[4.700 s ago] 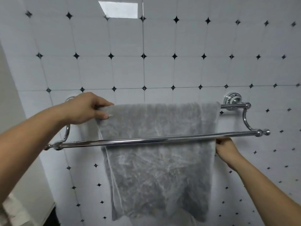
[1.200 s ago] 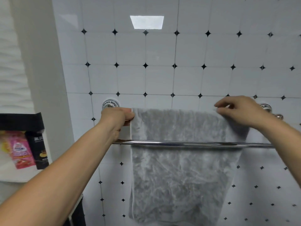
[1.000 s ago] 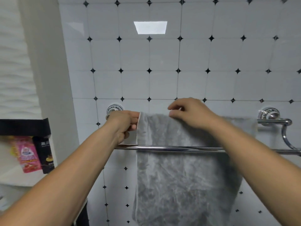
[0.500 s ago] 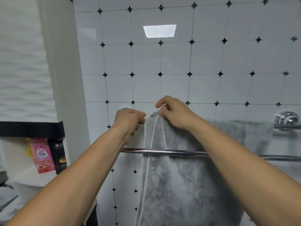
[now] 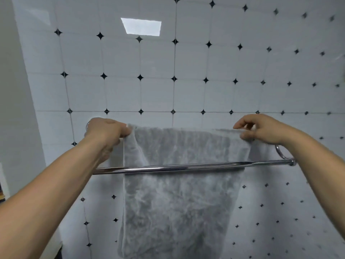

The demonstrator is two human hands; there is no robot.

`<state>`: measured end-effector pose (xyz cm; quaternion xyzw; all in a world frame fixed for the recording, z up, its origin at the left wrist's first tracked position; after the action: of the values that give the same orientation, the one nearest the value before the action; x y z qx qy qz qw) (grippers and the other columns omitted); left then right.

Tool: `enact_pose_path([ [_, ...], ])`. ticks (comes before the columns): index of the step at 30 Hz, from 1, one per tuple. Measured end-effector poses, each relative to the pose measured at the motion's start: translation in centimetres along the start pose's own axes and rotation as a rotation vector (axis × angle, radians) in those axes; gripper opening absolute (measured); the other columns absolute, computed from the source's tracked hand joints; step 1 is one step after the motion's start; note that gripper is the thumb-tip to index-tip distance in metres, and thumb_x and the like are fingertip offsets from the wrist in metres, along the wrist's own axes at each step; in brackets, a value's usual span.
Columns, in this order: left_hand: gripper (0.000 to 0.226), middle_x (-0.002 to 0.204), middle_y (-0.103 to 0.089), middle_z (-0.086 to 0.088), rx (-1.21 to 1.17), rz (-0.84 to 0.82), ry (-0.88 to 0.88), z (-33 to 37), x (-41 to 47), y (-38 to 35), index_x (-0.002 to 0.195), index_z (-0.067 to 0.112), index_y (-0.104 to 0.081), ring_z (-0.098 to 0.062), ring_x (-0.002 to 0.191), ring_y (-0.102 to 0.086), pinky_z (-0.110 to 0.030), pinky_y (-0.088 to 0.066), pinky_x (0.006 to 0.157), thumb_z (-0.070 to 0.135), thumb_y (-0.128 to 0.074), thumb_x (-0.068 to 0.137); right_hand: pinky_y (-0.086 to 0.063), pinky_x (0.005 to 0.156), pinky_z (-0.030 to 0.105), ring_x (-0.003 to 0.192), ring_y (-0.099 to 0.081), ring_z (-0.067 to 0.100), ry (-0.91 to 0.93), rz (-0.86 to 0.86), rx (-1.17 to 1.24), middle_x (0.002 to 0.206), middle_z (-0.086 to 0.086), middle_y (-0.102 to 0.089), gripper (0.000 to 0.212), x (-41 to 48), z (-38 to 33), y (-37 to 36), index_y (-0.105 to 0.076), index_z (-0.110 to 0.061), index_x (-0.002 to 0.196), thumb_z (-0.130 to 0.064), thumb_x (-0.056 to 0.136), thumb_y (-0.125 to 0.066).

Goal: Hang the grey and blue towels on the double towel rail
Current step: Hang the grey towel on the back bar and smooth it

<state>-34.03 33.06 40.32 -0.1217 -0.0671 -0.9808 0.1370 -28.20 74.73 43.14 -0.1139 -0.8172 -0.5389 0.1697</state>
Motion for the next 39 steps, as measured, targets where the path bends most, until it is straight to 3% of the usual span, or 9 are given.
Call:
enact_pose_path([
  [7,0.01,0.066,-0.054,-0.014,0.06,0.052,0.007,-0.2,0.8,0.8,0.075,0.002,-0.065,-0.02,0.051,-0.036,-0.015,-0.026,0.041,0.003,-0.074,0.07,-0.045,0.065,0.024,0.073,-0.062,0.015,0.021,0.056,-0.191,0.083,-0.01,-0.064,0.021,0.5,1.8,1.1,-0.057,-0.036,0.094,-0.016,0.092,-0.053],
  [11,0.012,0.047,-0.049,-0.009,0.124,0.061,-0.063,-0.7,0.3,1.3,0.069,0.003,-0.065,-0.015,0.03,-0.037,-0.01,-0.025,0.032,0.003,-0.077,0.067,-0.048,0.076,0.034,0.086,-0.059,0.022,-0.038,0.082,-0.262,0.09,-0.006,-0.061,0.02,0.1,2.4,1.8,-0.056,-0.03,0.099,-0.013,0.092,-0.049],
  [14,0.009,0.068,-0.066,-0.006,0.173,0.025,-0.105,-1.5,-0.3,0.9,0.071,0.008,-0.07,-0.02,0.045,-0.044,-0.019,-0.036,0.05,0.005,-0.078,0.069,-0.041,0.07,0.033,0.086,-0.055,0.021,-0.08,0.165,-0.32,0.089,-0.008,-0.06,0.016,-0.3,2.1,1.2,-0.056,-0.029,0.099,-0.017,0.089,-0.05],
  [17,0.012,0.082,-0.071,-0.008,0.206,0.045,-0.117,-2.0,0.2,1.3,0.071,0.012,-0.069,-0.025,0.055,-0.047,-0.034,-0.048,0.065,0.008,-0.079,0.066,-0.047,0.064,0.034,0.073,-0.061,0.022,-0.247,0.375,-0.107,0.074,-0.006,-0.068,0.018,-1.8,3.3,1.9,-0.061,-0.016,0.073,-0.032,0.082,-0.061],
  [21,0.019,0.084,-0.068,-0.007,0.312,0.143,-0.19,-1.5,0.2,1.0,0.072,0.023,-0.062,-0.026,0.065,-0.061,-0.041,-0.055,0.071,0.024,-0.079,0.062,-0.042,0.047,0.022,0.058,-0.061,0.016,-0.371,0.269,0.407,0.067,0.007,-0.067,0.03,-2.8,4.3,-1.4,-0.058,-0.016,0.056,-0.018,0.074,-0.082],
  [25,0.007,0.082,-0.07,-0.002,0.387,0.148,-0.276,-0.5,-0.3,0.7,0.067,0.031,-0.065,-0.026,0.073,-0.066,-0.043,-0.059,0.073,0.027,-0.071,0.068,-0.036,0.044,0.02,0.045,-0.049,0.01,-0.396,0.315,0.376,0.061,0.006,-0.051,0.042,-3.3,5.4,-1.7,-0.042,-0.018,0.066,-0.007,0.073,-0.082],
  [29,0.007,0.094,-0.07,0.004,0.512,0.211,-0.324,-0.5,-0.7,1.1,0.071,0.032,-0.064,-0.024,0.089,-0.065,-0.035,-0.049,0.076,0.032,-0.066,0.078,-0.038,0.055,0.025,0.057,-0.05,0.016,-0.341,0.247,0.352,0.064,0.003,-0.05,0.029,-3.6,4.9,-2.4,-0.051,-0.017,0.075,-0.006,0.079,-0.077],
  [35,0.015,0.08,-0.069,0.004,0.4,0.054,-0.337,-1.4,-2.3,0.2,0.078,0.027,-0.062,-0.025,0.076,-0.07,-0.044,-0.055,0.082,0.035,-0.073,0.074,-0.04,0.055,0.027,0.055,-0.058,0.009,-0.327,0.237,0.428,0.067,0.001,-0.058,0.033,-3.5,4.4,-3.0,-0.052,-0.021,0.082,-0.006,0.074,-0.081],
  [39,0.022,0.081,-0.068,0.0,0.449,0.016,-0.321,-1.9,-1.8,0.4,0.072,0.025,-0.058,-0.028,0.075,-0.068,-0.049,-0.057,0.08,0.022,-0.08,0.072,-0.037,0.048,0.024,0.05,-0.042,0.012,-0.357,0.164,0.374,0.062,-0.002,-0.044,0.038,-3.7,5.0,-3.6,-0.05,-0.021,0.078,-0.001,0.072,-0.081],
])
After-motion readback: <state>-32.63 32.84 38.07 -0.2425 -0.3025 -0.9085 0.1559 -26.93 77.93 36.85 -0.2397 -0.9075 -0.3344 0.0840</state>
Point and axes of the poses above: each hand's wrist, its own x-axis towards the middle knuckle, its own y-axis out of the back of the hand, z = x × y, the point moved 5 cm from there along x, towards the middle knuckle
